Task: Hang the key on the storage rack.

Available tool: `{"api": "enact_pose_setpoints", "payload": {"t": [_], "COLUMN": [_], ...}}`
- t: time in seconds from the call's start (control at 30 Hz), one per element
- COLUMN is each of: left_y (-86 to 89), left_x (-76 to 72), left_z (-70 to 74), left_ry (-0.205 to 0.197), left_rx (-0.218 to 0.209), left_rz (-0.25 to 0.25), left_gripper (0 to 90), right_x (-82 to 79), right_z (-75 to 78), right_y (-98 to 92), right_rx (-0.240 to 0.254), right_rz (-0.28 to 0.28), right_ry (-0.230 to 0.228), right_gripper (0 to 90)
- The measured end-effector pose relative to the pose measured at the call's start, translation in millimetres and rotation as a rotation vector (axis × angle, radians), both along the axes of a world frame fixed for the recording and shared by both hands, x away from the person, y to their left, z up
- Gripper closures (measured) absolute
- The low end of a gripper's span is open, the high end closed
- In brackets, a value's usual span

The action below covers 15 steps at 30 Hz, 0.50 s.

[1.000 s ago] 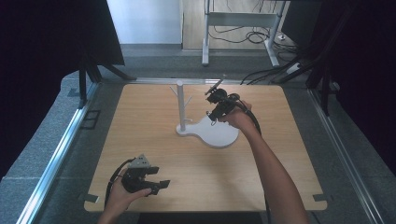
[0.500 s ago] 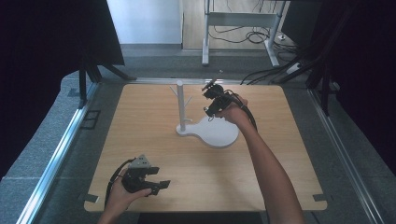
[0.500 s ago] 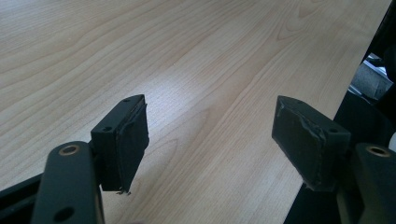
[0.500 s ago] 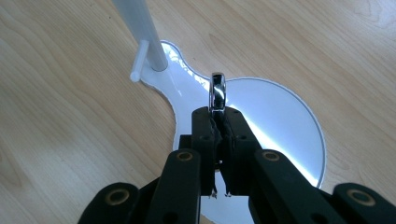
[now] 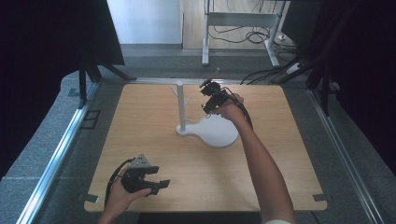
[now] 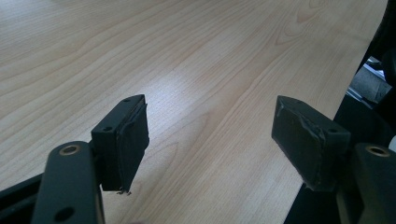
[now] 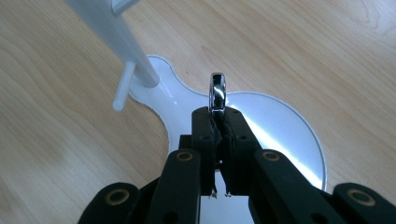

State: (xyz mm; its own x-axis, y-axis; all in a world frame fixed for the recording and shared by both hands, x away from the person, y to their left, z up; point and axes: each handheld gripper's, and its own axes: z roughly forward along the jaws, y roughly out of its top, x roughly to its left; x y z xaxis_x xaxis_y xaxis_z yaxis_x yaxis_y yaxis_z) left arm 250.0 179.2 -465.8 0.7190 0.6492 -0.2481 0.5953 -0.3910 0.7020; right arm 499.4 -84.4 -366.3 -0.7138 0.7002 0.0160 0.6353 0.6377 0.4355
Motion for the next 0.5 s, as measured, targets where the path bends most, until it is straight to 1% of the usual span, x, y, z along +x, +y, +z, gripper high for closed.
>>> {"api": "enact_pose_setpoints", "payload": {"t": [0.13, 0.3, 0.5], "left_y": [-1.4, -2.9, -2.4], "left_x": [0.2, -0.4, -0.6], "left_z": [-0.7, -0.4, 0.2], "left_ry": [0.003, 0.002, 0.002], "left_rx": [0.005, 0.003, 0.002], "left_rz": [-0.006, -0.011, -0.014], "left_gripper": [27.7, 27.7, 27.7], "right_x": [4.0, 7.0, 13.2], "right_z": [0.9, -3.9, -4.1], "right_y": [4.8, 12.9, 19.3], "right_rx": [0.009, 0.002, 0.005], "right_rz": [-0.003, 0.008, 0.007], "right_ry": [-0.011, -0.006, 0.005], "right_gripper": [84.5, 84.5, 84.5]}}
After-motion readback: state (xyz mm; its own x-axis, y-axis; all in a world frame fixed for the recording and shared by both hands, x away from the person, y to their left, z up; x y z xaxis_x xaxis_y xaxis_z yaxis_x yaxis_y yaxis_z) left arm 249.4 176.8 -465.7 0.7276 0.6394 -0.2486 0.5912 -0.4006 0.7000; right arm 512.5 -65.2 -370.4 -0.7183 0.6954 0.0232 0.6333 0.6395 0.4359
